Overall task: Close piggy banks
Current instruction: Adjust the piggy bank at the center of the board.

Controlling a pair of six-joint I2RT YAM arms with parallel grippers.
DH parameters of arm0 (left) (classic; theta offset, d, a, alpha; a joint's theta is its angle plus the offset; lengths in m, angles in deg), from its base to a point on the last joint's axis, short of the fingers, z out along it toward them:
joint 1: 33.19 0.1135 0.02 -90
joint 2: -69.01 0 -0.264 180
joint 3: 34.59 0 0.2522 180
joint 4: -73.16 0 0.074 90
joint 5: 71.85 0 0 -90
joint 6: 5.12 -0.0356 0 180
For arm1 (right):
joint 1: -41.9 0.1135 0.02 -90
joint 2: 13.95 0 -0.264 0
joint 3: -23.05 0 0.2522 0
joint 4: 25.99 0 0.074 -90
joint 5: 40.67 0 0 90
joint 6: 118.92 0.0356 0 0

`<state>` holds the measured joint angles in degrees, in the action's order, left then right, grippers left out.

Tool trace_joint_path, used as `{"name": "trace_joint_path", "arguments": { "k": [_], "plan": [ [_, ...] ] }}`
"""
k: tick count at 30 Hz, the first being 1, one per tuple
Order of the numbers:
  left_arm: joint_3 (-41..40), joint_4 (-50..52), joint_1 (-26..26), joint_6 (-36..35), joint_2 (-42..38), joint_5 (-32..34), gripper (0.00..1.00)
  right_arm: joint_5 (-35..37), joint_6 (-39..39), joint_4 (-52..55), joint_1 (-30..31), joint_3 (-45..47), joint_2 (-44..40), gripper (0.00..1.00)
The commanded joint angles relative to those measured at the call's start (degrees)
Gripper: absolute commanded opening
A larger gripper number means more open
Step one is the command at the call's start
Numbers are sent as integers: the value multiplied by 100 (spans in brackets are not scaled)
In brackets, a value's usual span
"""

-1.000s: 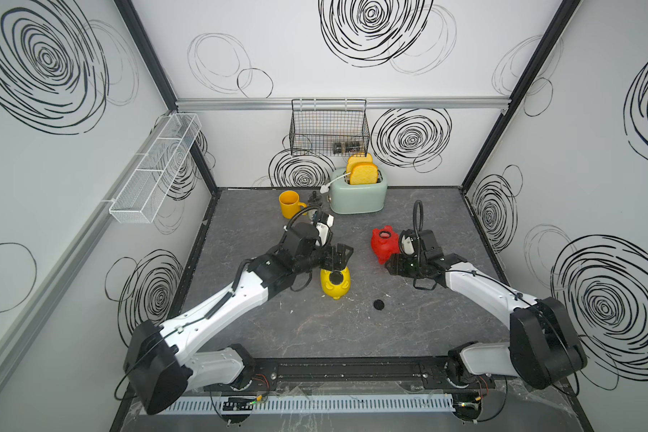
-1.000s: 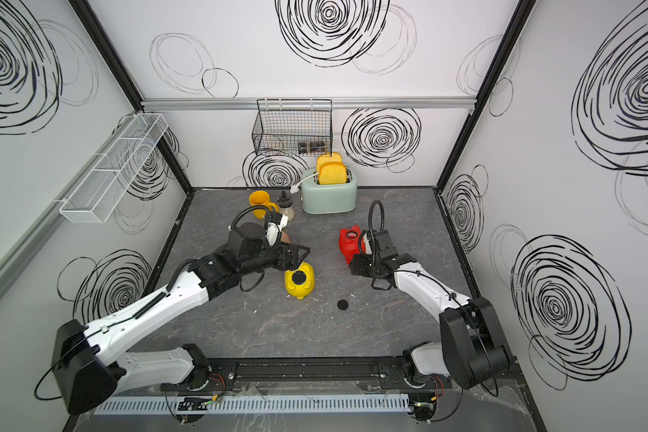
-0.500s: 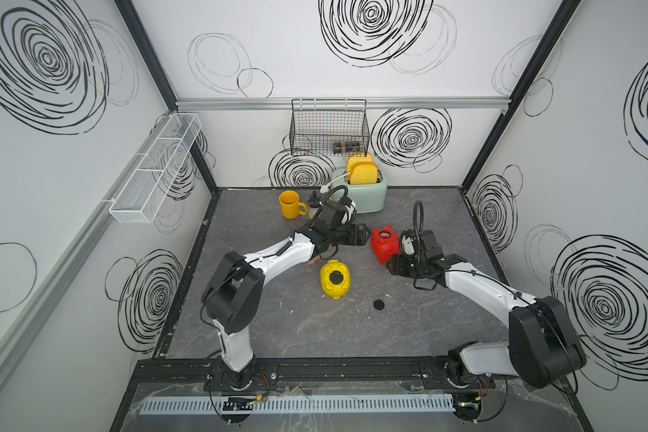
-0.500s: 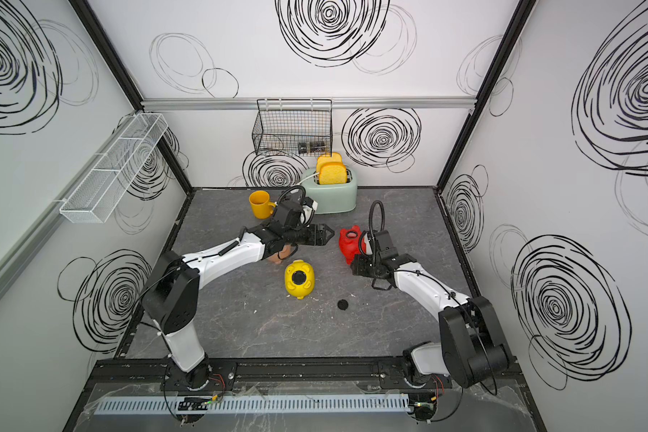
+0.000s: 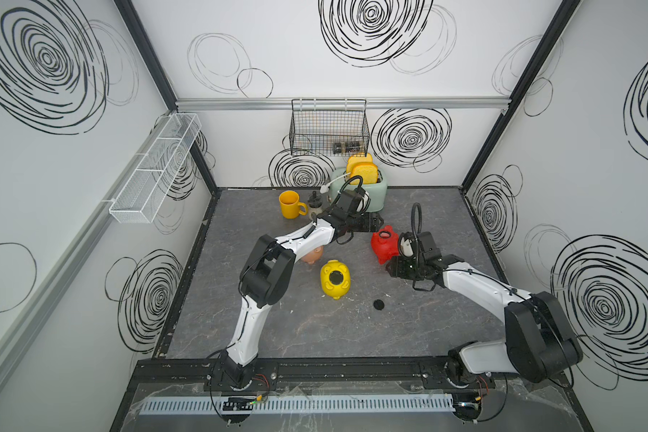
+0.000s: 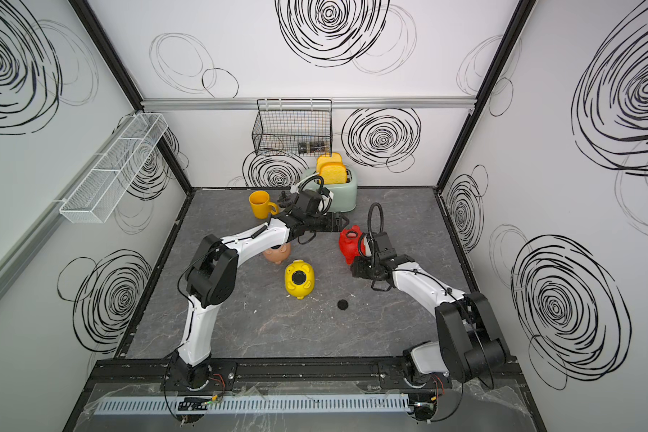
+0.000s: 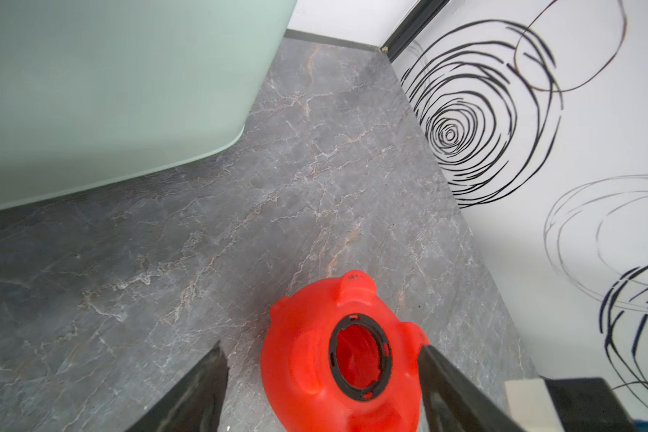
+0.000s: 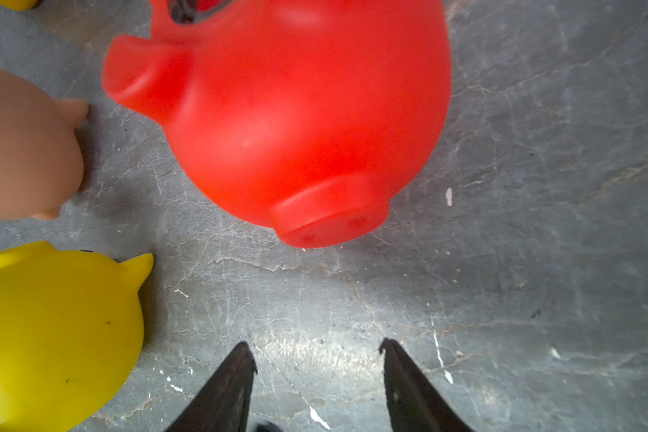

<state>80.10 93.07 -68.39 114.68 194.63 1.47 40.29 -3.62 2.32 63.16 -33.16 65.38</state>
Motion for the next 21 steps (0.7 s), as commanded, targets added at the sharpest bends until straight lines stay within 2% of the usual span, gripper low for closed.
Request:
{"name": "trace_joint_path", "arguments": {
  "k": [1, 12, 21],
  "plan": [
    [401, 277, 50, -56, 312, 189, 81, 26, 72, -171, -9, 52, 70, 57],
    [1477, 944, -26, -229, 1090, 322, 66, 6, 93, -38, -3, -183, 249, 54],
    [1446, 1052, -75, -291, 1118, 274, 60, 61, 89, 72, -9, -372, 391, 54]
  ]
}}
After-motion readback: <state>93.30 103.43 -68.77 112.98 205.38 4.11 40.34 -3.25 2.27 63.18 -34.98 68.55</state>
